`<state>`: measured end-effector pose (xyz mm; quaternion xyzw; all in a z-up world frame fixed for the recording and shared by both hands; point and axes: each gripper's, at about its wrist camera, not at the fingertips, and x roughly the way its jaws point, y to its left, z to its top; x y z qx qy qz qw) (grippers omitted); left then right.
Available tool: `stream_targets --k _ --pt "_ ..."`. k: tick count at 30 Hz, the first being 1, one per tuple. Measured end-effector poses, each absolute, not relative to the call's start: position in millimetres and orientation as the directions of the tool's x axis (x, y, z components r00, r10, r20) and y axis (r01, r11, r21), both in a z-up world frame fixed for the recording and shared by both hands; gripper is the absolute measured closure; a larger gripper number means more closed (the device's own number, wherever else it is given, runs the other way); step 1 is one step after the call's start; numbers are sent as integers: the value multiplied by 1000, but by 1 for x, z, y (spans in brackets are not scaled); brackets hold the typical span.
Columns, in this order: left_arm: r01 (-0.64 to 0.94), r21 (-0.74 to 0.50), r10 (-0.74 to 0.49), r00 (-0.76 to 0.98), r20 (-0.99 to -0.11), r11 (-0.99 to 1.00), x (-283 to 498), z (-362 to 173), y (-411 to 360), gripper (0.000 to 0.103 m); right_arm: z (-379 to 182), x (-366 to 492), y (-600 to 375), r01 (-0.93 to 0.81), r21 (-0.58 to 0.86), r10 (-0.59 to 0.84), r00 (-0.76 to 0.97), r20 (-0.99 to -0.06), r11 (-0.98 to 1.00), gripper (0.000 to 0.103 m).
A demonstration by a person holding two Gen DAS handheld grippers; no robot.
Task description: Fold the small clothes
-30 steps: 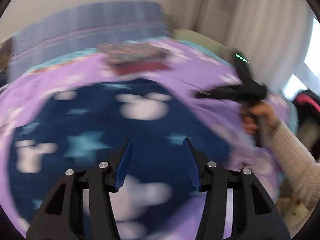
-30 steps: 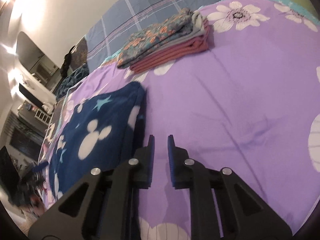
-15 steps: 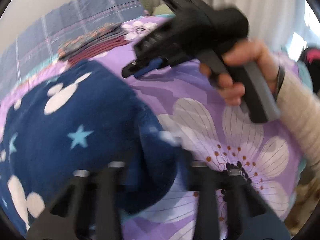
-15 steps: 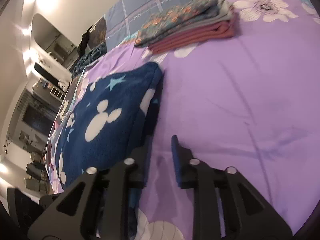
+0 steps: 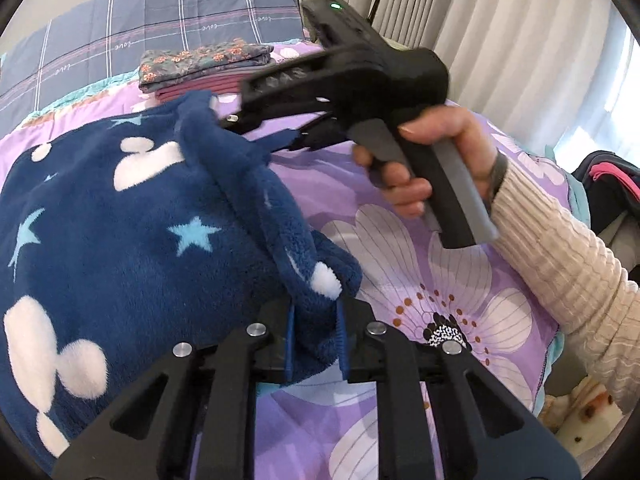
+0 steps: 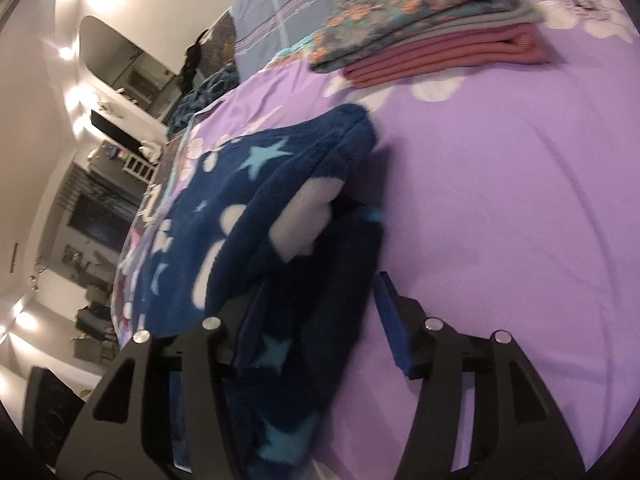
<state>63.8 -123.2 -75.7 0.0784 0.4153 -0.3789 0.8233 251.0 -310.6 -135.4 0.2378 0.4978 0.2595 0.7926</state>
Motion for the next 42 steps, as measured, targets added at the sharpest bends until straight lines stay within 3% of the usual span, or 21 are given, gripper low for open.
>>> stream_targets --k 2,3,8,10,11,15,19,21,23,24,27,29,33,37,42 --pt "693 -184 -559 364 -745 697 63 -77 -125 87 -138 254 -310 -140 641 639 376 -671 755 85" --pt "695 -184 -560 361 -746 694 62 -77 -126 87 -137 255 -313 -114 643 627 401 -668 757 90" --pt "737 -168 -581 349 -735 655 56 -78 -144 87 -122 246 -334 -107 661 601 541 -589 743 96" --pt "748 -153 -570 340 -748 646 52 -82 -152 87 -138 253 -337 -28 542 462 560 -688 840 103" --pt "750 -132 -555 346 -757 648 49 -85 -156 87 -148 256 -341 3 522 435 549 -714 853 103" --pt "748 -131 -555 350 -755 650 49 -93 -155 85 -151 247 -360 5 649 540 550 -637 761 103" --pt "749 -147 -563 338 -754 646 51 -94 -156 81 -115 209 -349 -147 641 603 543 -584 753 100" --pt "759 -131 -561 340 -755 638 49 -96 -161 72 -102 186 -338 -231 642 649 526 -550 731 99" --pt "765 -122 -564 346 -750 632 44 -98 -165 66 -101 168 -327 -257 619 649 509 -566 742 87" --pt "769 -116 -564 348 -748 628 41 -99 -166 63 -109 159 -320 -231 575 602 507 -617 785 82" --pt "782 -127 -582 333 -742 609 34 -98 -161 61 -125 153 -303 -193 395 434 536 -724 898 86" --pt "782 -142 -593 325 -737 606 28 -95 -151 58 -119 148 -296 -150 298 329 566 -756 943 61" --pt "768 -177 -619 331 -712 615 15 -84 -110 58 -88 135 -281 -139 210 251 616 -747 968 66" --pt "629 -259 -605 428 -672 733 16 -68 -25 58 -56 113 -258 -166 103 191 691 -697 981 66" --pt "330 -301 -447 626 -639 894 17 -59 100 59 -36 98 -175 -368 32 296 690 -660 929 62"
